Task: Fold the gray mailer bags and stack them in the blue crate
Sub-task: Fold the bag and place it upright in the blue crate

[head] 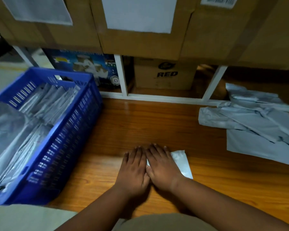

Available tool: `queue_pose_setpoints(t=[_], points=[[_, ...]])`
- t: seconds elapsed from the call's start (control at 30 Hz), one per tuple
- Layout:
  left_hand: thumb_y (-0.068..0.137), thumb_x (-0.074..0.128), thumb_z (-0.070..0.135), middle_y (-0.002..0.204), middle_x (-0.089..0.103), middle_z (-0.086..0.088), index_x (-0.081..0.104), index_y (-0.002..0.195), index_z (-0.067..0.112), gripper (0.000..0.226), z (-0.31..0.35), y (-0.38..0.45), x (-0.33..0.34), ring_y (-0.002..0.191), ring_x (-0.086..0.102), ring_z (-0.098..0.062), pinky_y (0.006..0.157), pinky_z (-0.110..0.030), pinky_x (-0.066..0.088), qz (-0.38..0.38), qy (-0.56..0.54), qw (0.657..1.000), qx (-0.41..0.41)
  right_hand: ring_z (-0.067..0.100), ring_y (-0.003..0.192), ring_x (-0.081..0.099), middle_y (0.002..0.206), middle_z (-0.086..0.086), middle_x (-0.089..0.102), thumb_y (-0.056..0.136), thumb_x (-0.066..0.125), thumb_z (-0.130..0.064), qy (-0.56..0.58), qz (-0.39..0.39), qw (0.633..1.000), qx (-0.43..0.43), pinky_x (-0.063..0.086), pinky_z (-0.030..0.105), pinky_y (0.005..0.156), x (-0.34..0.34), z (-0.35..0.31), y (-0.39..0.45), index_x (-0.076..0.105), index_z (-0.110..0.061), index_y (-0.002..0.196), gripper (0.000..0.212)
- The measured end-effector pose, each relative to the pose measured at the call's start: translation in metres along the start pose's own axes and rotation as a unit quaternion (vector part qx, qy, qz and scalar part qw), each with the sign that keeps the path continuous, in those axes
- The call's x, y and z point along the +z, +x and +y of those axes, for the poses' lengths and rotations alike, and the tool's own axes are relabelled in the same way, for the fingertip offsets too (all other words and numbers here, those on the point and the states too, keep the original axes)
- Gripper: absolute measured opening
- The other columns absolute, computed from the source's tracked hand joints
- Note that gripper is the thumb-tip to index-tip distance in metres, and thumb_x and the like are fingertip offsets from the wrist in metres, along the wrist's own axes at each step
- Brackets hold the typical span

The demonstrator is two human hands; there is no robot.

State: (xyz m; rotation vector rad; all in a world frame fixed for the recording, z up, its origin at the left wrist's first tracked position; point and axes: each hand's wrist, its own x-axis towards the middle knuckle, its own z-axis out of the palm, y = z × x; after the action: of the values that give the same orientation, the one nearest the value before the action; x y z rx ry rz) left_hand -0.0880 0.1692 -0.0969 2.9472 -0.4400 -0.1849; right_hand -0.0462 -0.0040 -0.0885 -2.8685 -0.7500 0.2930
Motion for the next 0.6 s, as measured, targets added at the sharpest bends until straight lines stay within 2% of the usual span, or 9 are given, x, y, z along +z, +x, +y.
queue_pose_setpoints(t=[0.1,0.17,0.3,0.4,0.6], points=[[0.095,0.045,0.049,0.159,0.046,-0.022,0.045,0.157,0.006,0.076,0.01,0.007,-0.015,0.148,0.042,-0.042,0.12,-0.066,0.033,0.008,0.019,1.0,-0.015,0.028,0.16,0.026,0.17,0.006,0.037,0.105,0.031,-0.053,0.016,0.019,1.0,-0.002,0.013,0.056,0.131,-0.009,0.012,-0.01,0.036,-0.021,0.165,0.068],[0.096,0.046,0.048,0.158,0.048,-0.021,0.047,0.156,0.007,0.073,0.022,0.013,-0.02,0.149,0.043,-0.039,0.12,-0.063,0.035,0.023,0.021,1.0,-0.006,0.027,0.16,0.027,0.17,0.007,0.037,0.105,0.032,-0.05,-0.004,0.035,0.999,-0.007,0.013,0.057,0.131,-0.012,0.022,-0.019,0.038,-0.018,0.164,0.068],[0.101,0.037,0.046,0.167,0.038,-0.019,0.037,0.163,0.008,0.073,0.042,0.025,-0.007,0.157,0.031,-0.035,0.129,-0.054,0.024,0.017,0.004,1.0,0.0,0.028,0.162,0.023,0.173,0.01,0.032,0.103,0.031,-0.047,-0.025,0.028,0.999,-0.006,0.001,0.052,0.13,-0.006,0.039,-0.026,0.033,-0.014,0.166,0.071],[0.103,0.03,0.046,0.173,0.027,-0.017,0.027,0.167,0.009,0.074,0.046,0.029,0.005,0.161,0.019,-0.033,0.131,-0.052,0.013,0.006,0.006,1.0,-0.012,0.025,0.165,0.009,0.177,0.01,0.019,0.107,0.022,-0.048,0.01,0.024,1.0,-0.001,-0.006,0.046,0.133,0.001,0.044,-0.031,0.02,-0.013,0.17,0.072],[0.102,0.028,0.046,0.174,0.025,-0.015,0.025,0.168,0.01,0.075,0.047,0.031,0.007,0.162,0.018,-0.032,0.129,-0.054,0.017,0.011,0.012,1.0,-0.015,0.023,0.165,-0.006,0.179,0.009,0.001,0.11,0.023,-0.049,0.012,0.025,1.0,-0.001,-0.004,0.046,0.132,0.009,0.047,-0.028,0.008,-0.014,0.171,0.072]])
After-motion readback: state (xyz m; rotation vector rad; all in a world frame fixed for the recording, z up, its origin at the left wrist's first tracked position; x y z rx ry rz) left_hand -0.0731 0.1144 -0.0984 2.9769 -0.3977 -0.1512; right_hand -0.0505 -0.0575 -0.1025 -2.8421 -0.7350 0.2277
